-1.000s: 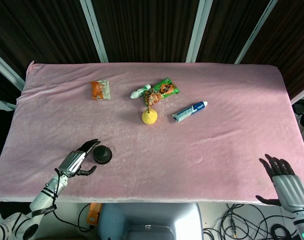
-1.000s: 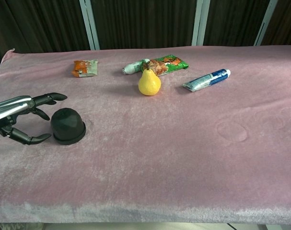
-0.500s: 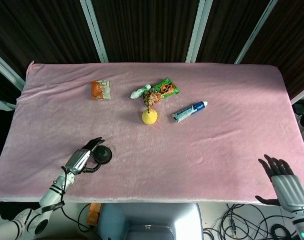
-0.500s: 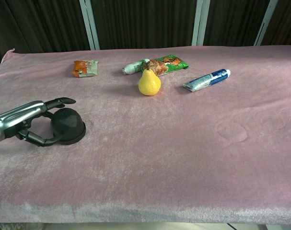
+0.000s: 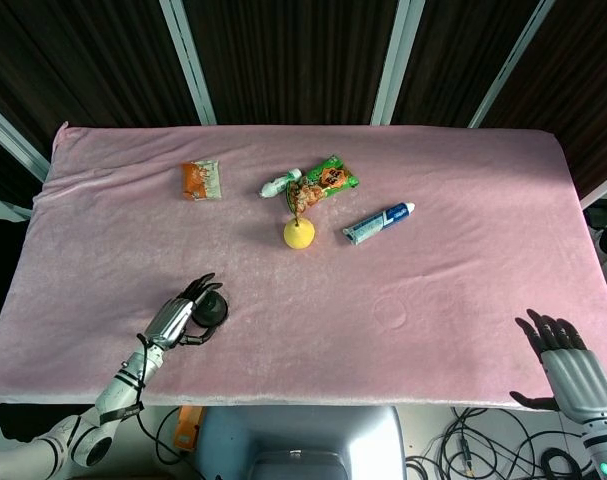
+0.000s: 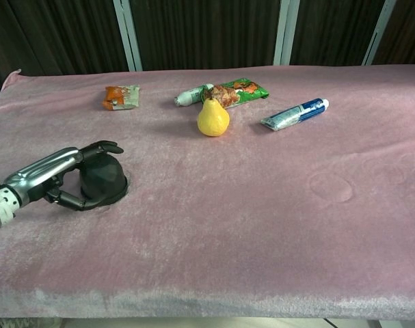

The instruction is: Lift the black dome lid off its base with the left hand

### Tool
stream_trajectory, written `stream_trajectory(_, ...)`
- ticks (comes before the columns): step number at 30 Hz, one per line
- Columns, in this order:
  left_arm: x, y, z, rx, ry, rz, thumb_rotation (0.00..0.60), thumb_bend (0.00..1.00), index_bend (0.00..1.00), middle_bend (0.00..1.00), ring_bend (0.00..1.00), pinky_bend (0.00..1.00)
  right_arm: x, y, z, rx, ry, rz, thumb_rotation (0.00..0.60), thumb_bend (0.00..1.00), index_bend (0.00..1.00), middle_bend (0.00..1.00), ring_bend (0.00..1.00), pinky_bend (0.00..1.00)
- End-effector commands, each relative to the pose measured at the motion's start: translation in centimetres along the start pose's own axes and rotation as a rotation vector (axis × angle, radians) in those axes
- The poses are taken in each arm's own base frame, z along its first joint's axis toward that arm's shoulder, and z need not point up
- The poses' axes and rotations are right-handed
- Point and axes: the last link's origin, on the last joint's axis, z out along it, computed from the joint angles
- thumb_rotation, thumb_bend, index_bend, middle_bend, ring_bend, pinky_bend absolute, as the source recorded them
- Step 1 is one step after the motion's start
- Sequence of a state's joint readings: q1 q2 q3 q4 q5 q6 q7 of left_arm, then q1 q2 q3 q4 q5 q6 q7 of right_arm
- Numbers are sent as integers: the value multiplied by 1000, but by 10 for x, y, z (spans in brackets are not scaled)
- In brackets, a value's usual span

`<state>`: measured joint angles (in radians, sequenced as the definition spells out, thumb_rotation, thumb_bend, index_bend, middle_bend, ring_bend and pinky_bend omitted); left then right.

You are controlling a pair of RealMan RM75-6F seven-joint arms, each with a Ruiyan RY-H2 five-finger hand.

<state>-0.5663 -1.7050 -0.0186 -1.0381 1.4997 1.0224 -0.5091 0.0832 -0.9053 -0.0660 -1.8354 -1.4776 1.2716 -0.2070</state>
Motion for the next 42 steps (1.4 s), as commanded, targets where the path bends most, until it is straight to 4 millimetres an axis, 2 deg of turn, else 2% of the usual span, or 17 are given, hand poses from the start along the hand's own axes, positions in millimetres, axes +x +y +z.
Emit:
stream_trajectory(1, -4, -1, 3, 10, 11, 7, 600, 362, 154, 48, 22, 218, 0, 0, 0, -1, 0, 0, 600, 101, 0, 0, 0, 176)
stream_trajectory(12, -13, -9, 5, 44, 12, -1, 600, 361, 161, 68, 57, 233, 0, 0, 0, -2, 1, -1, 600, 101, 0, 0, 0, 176)
stream_trajectory(16, -12, -13, 4, 54, 22, 7, 600, 360, 205, 109, 139, 337, -1, 0, 1, -4, -4, -3, 600, 101, 0, 0, 0, 176)
stream_trajectory(20, -13, -17, 2, 65, 17, 24, 600, 384, 304, 183, 250, 472, -1, -1, 1, -4, -9, -5, 600, 101, 0, 0, 0, 176)
stream_trajectory(25, -11, -24, -3, 77, 22, 37, 600, 413, 410, 265, 360, 555, -2, -1, 1, -4, -11, -6, 600, 101, 0, 0, 0, 176)
stream_trajectory(31, 1, -22, -12, 43, 82, 54, 600, 431, 445, 301, 430, 668, -2, -1, 2, -7, -15, -7, 600, 101, 0, 0, 0, 176)
stream_trajectory(42, 39, -10, -33, -27, 234, 192, 600, 433, 449, 316, 461, 685, -2, -1, 2, -10, -16, -7, 600, 101, 0, 0, 0, 176)
